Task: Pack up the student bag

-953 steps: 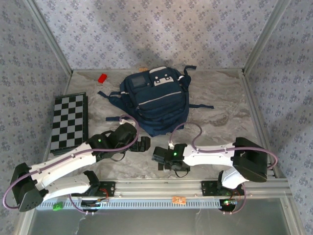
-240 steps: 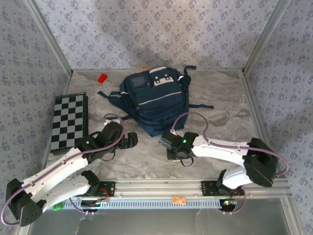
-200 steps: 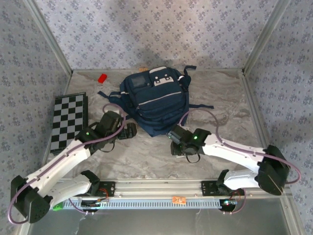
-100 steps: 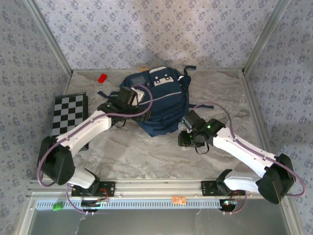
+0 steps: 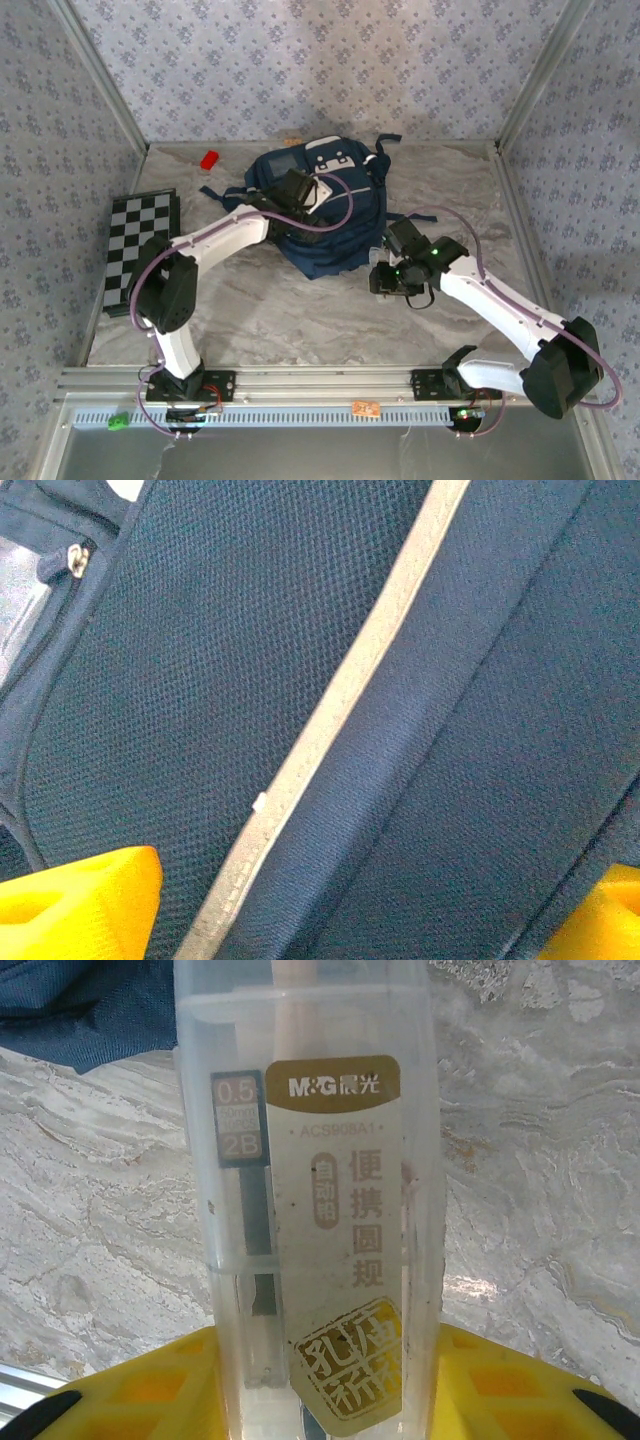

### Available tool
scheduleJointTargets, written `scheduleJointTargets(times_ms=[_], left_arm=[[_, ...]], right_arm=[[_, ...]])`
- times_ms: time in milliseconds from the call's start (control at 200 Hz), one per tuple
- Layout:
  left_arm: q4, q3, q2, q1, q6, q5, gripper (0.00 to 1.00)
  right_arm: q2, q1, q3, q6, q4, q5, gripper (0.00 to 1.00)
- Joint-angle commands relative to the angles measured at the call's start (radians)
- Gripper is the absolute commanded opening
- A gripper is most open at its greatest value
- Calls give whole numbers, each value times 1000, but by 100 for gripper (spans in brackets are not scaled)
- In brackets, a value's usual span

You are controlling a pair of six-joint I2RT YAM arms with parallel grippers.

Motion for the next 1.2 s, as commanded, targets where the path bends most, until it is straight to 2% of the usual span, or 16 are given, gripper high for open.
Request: scheduleJointTargets(times_ms=[0, 130, 290, 520, 645, 875, 1194], left_arm=[[5, 81, -11, 21, 25, 17, 83], [-15, 113, -16, 20, 22, 61, 77], [-26, 127, -13, 31, 22, 73, 62], [-37, 156, 10, 43, -41, 121, 13], [-52, 163, -10, 34, -96, 163, 0], [-71, 168, -75, -57, -243, 176, 0], [-98, 207, -86, -196, -639, 104, 0]], right_arm=[[-3, -12, 12, -26, -14, -26, 43], [-2, -20, 5, -27, -7, -32, 43], [-1, -25, -2, -27, 2, -36, 43], [-2, -34, 3, -30, -3, -45, 43], [-8, -36, 18, -32, -19, -44, 43], [-25, -71, 51, -45, -52, -57, 43], [-39, -119, 165, -55, -105, -52, 42]])
